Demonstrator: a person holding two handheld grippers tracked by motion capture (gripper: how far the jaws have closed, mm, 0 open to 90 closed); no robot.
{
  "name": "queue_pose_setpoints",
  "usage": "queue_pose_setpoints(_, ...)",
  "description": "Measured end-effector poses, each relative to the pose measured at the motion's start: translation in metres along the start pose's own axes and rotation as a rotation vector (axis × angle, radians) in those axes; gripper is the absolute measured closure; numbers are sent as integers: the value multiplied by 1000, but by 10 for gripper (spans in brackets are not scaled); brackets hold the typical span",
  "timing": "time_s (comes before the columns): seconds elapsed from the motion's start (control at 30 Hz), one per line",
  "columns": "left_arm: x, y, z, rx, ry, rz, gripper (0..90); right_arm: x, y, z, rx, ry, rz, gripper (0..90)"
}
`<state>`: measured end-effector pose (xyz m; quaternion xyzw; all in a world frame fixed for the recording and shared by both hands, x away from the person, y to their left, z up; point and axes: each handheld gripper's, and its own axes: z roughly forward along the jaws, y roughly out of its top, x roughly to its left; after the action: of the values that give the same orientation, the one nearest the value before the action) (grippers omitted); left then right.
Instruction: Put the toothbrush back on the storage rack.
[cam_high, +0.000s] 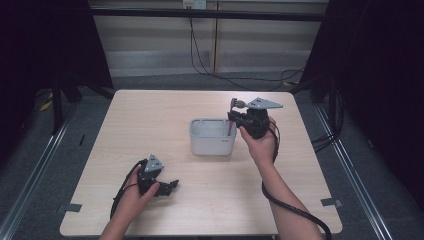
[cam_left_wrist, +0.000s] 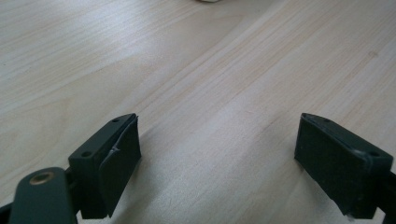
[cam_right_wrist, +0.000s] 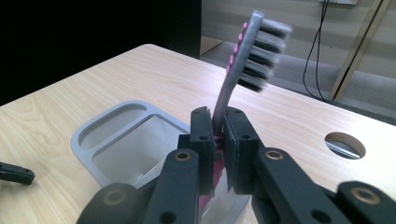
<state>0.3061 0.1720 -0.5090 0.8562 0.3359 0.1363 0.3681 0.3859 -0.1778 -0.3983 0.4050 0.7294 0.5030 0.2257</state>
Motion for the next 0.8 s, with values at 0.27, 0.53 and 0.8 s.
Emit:
queue_pose_setpoints(0.27, 0, 0, 0, 0, 0, 0, 139, 0, -6, -2, 8, 1, -4, 828)
queue_pose_setpoints(0.53, 0, 0, 0, -1, -2, -1, 139, 0, -10, -3, 12, -1, -7, 828)
queue_pose_setpoints(0.8, 0, 0, 0, 0, 0, 0, 139, 0, -10, -3, 16, 0, -12, 827)
